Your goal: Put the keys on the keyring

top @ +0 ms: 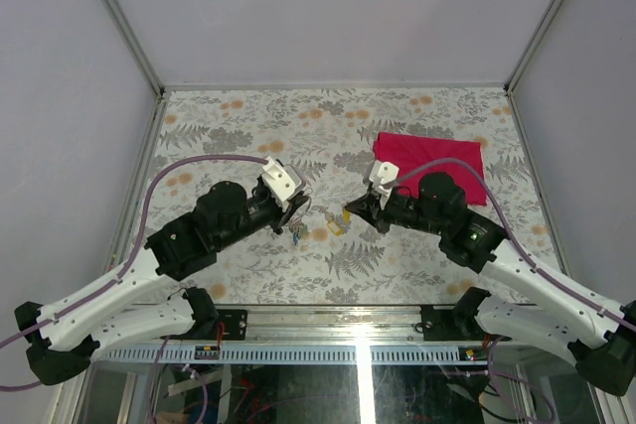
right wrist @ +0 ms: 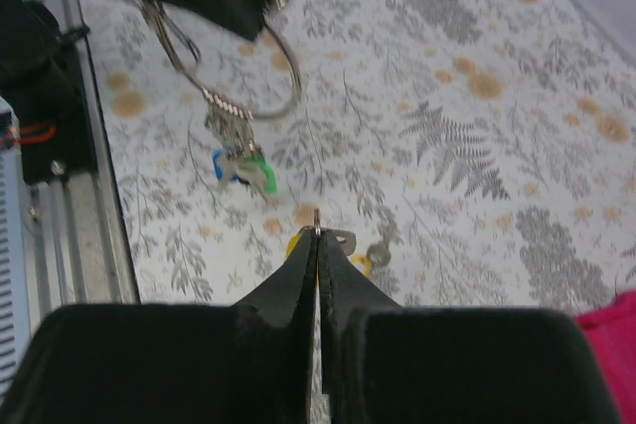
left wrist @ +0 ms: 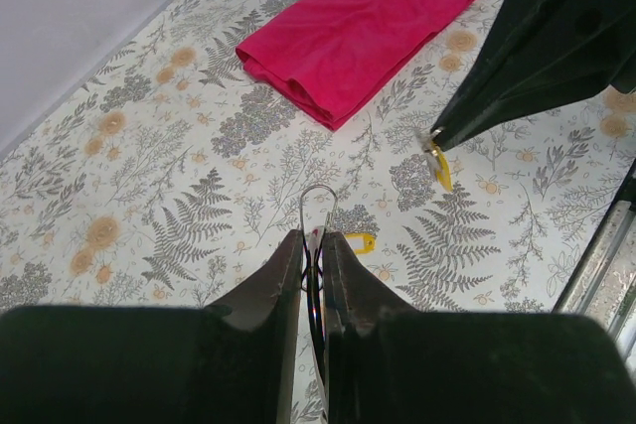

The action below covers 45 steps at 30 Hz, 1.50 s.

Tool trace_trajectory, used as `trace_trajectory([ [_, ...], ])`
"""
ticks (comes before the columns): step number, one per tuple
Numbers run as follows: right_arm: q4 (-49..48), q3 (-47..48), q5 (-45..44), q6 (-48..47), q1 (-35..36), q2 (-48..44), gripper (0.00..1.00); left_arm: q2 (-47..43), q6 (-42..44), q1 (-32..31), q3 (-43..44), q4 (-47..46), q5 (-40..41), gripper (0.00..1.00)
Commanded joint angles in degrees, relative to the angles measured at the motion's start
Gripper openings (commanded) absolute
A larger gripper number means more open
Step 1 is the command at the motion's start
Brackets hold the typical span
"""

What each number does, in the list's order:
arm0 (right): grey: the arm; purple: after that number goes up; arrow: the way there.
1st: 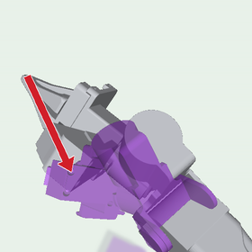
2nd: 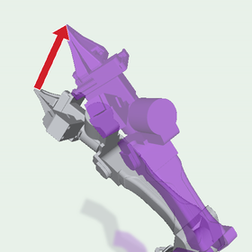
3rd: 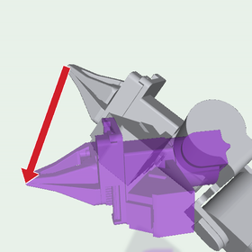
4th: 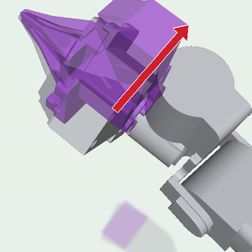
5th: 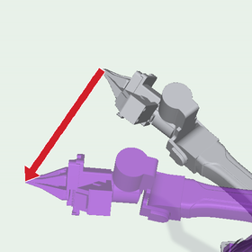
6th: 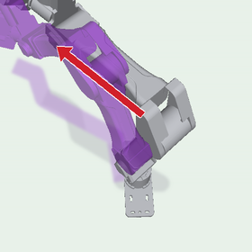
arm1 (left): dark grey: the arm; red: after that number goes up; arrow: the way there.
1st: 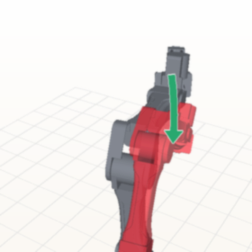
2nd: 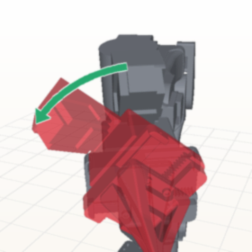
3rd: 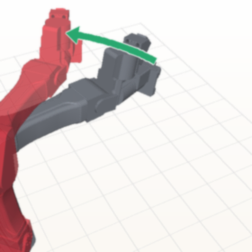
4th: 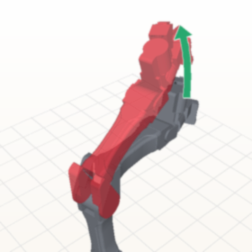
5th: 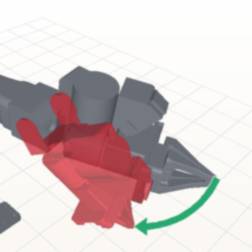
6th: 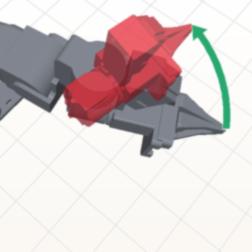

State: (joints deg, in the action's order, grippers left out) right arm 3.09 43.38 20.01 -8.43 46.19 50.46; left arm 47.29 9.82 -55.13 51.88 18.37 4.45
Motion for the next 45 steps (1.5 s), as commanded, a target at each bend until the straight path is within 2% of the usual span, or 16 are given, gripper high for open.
trace_trajectory([
  [1,-12.47,4.59,1.23,3.08,3.51,2.38,0.0,0.37,-0.44,0.17,2.97,-3.89,-1.79,0.0],
  [8,-16.93,5.95,-6.24,-2.81,10.11,5.29,0.0,0.89,-0.59,0.16,3.9,-3.43,-2.87,0.0],
  [14,-19.77,6.3,-9.71,-5.48,12.74,6.17,0.0,0.91,-0.66,0.2,3.93,-3.17,-3.36,0.0],
  [34,-21.02,6.55,-16.94,-8.21,15.15,6.75,0.0,0.77,-0.46,0.2,4.02,-2.81,-3.55,0.0],
  [45,-21.67,7.14,-17.07,-8.0,15.78,7.93,0.0,0.97,-0.67,0.16,3.94,-2.75,-3.75,0.0],
])
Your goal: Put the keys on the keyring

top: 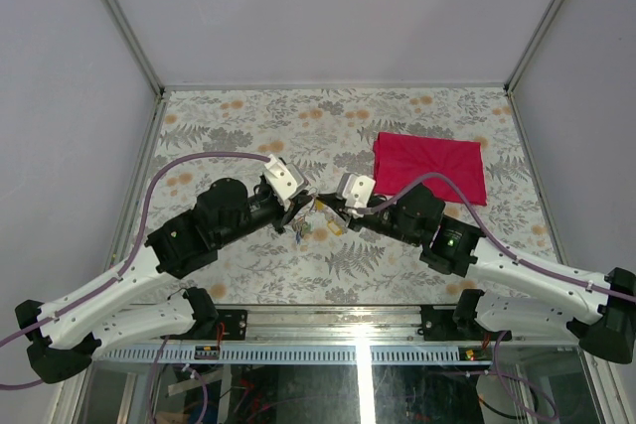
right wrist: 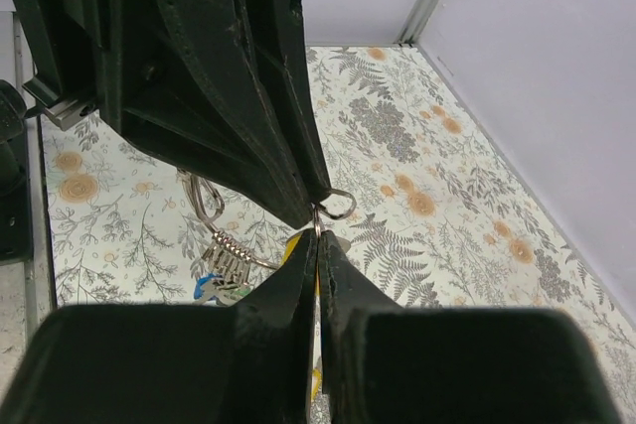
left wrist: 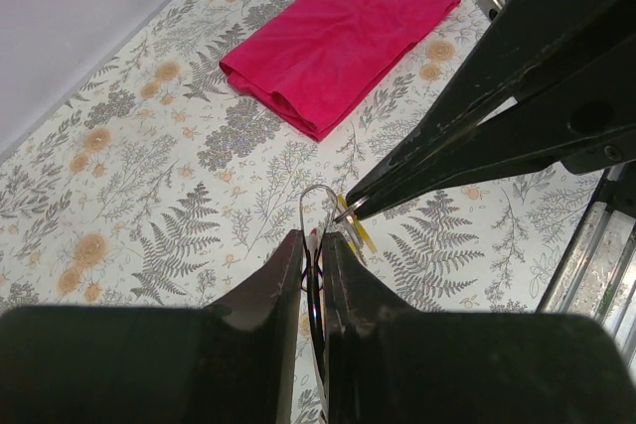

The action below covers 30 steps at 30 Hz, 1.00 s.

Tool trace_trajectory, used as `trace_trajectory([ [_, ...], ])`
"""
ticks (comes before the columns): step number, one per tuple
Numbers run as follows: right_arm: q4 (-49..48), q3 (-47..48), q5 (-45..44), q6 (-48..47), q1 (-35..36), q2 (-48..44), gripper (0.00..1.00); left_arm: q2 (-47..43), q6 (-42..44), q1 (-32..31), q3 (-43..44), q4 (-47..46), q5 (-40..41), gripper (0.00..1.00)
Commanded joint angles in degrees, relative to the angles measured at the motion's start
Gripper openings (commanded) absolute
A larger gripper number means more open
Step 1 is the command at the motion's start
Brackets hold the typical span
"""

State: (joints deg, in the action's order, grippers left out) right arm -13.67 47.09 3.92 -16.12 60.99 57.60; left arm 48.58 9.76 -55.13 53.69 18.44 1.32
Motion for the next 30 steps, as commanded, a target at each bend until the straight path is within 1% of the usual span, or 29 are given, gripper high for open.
trace_trajectory([
  [1,-4.98,3.59,-1.0,-0.3,1.07,1.02,0.0,-0.25,-0.59,0.17,2.13,-2.87,-0.67,0.0],
  [10,-5.83,3.93,-1.73,-0.11,1.57,2.08,0.0,0.03,-0.64,0.16,2.12,-2.92,-1.08,0.0],
  [15,-4.62,4.2,-3.89,-0.52,1.85,2.44,0.0,-0.03,-0.76,0.17,2.21,-3.04,-1.16,0.0],
  [30,-7.54,2.94,-8.96,1.94,2.27,2.67,0.0,0.79,-1.0,0.18,2.6,-2.53,-2.48,0.0],
])
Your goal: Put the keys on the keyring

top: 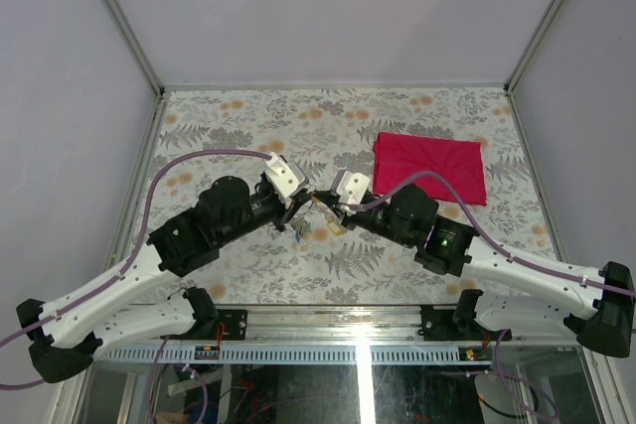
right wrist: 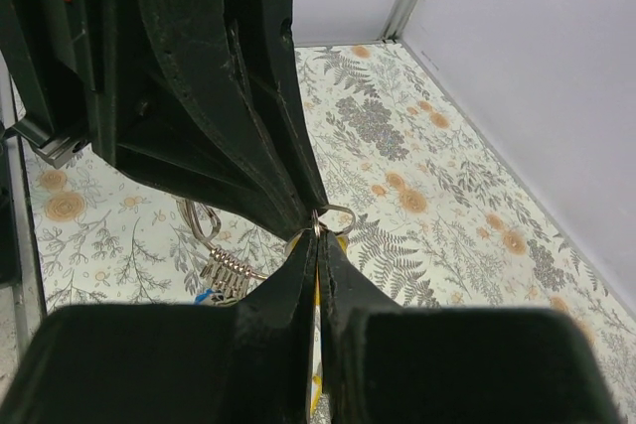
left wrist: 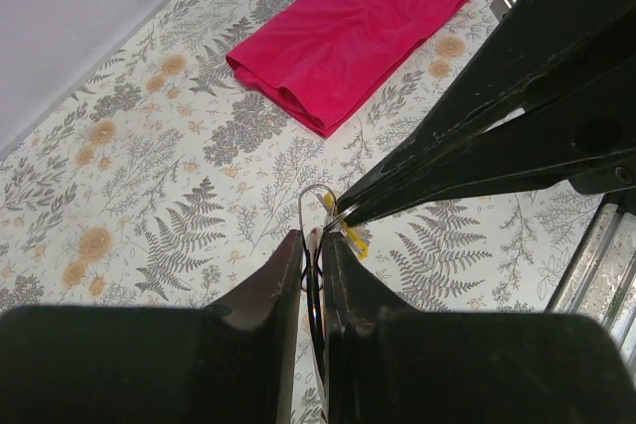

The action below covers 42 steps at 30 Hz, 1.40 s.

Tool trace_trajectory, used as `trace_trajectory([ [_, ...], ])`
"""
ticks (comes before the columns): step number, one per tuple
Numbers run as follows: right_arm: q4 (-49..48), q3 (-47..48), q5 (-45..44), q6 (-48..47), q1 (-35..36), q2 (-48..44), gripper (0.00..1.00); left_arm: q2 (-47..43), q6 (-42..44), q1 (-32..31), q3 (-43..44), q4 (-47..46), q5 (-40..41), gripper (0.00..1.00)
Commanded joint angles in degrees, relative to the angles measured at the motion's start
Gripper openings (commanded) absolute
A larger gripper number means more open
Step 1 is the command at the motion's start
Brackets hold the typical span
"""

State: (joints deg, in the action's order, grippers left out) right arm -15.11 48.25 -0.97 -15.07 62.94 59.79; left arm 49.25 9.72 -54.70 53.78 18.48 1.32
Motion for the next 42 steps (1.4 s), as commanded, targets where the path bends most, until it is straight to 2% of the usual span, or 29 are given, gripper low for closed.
trace_trajectory([
  [1,-5.93,1.84,-4.5,0.88,0.27,0.57,0.0,0.18,-1.0,-0.25,2.55,-2.57,-2.6,0.0],
  [13,-4.53,1.45,-9.75,-0.8,0.4,-1.33,0.0,0.4,-0.9,-0.24,2.76,-2.39,-2.56,0.0],
  [24,-5.45,0.88,-11.06,-0.57,0.39,-2.69,0.0,0.35,-1.15,-0.24,2.45,-1.88,-2.56,0.0],
  [42,-5.74,1.59,-14.93,3.2,0.4,-1.96,0.0,2.02,-0.31,-0.35,3.4,0.5,-5.51,0.0],
])
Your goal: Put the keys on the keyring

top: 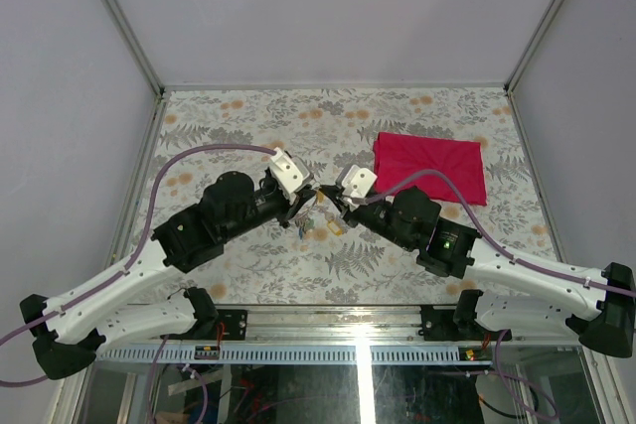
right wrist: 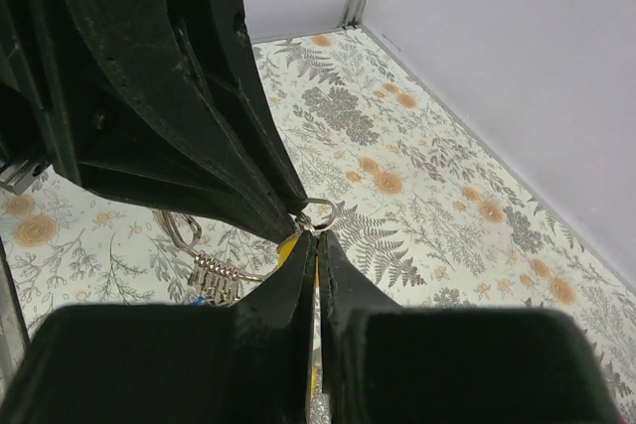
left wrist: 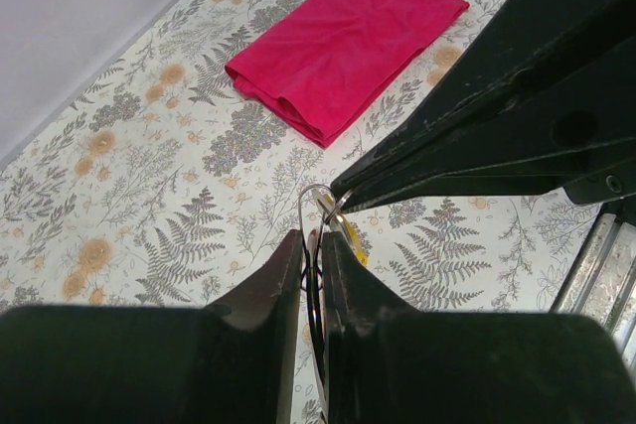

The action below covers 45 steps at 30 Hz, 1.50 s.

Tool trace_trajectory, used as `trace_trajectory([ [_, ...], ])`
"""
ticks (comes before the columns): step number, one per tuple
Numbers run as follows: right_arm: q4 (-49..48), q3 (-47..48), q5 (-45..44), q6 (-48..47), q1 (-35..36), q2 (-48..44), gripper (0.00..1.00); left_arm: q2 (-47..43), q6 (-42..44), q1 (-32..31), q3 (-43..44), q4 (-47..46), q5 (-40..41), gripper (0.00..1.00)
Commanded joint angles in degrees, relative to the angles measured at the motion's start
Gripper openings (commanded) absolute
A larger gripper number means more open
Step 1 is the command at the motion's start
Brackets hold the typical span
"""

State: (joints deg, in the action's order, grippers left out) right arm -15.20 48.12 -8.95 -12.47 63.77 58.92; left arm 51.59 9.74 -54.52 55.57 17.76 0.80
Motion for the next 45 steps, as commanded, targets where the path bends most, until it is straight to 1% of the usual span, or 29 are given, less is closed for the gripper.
trace_trajectory([
  [1,-5.63,1.64,-7.48,0.59,-0.44,-1.16,0.0,-0.44,-0.27,-0.56,1.56,1.23,-4.86,0.0],
  [10,-5.77,1.12,-10.85,0.2,-0.41,-2.55,0.0,-0.44,-0.15,-0.54,1.38,1.4,-5.25,0.0],
  [14,-4.12,1.25,-6.73,-1.07,-0.47,-3.11,0.0,-0.46,0.1,-0.5,1.38,1.62,-5.7,0.0],
  [18,0.42,2.64,-3.07,-2.41,-0.43,-3.72,0.0,-0.72,0.54,-0.5,1.4,2.09,-7.43,0.0],
  [19,2.28,3.46,-2.84,-2.39,-0.48,-3.61,0.01,-0.92,0.69,-0.52,1.24,2.18,-7.95,0.0],
  [22,5.71,4.69,-2.95,-2.93,-0.43,-3.78,0.1,-1.31,1.06,-0.5,0.61,2.12,-9.9,0.0],
  [29,6.75,4.0,-2.37,-2.47,-0.44,-4.7,0.27,-1.37,0.39,-0.52,-0.1,2.1,-12.37,0.0],
  [31,9.99,4.36,-0.44,-2.83,-0.48,-5.78,0.33,-1.57,-0.15,-0.5,-0.42,2.1,-12.39,0.0],
  [36,17.32,4.2,1.62,-3.09,-0.46,-10.59,0.44,-3.09,-3.09,-0.51,-2.88,0.04,-12.69,0.0],
  [41,20.15,2.22,1.04,-1.31,-0.45,-15.22,0.5,-4.45,-7.58,-0.56,-5.56,-4.18,-10.84,0.0],
  [45,19.68,-1.82,2.37,2.01,-0.44,-17.62,0.54,-4.68,-11.09,-0.52,-6.23,-6.7,-9.67,0.0],
])
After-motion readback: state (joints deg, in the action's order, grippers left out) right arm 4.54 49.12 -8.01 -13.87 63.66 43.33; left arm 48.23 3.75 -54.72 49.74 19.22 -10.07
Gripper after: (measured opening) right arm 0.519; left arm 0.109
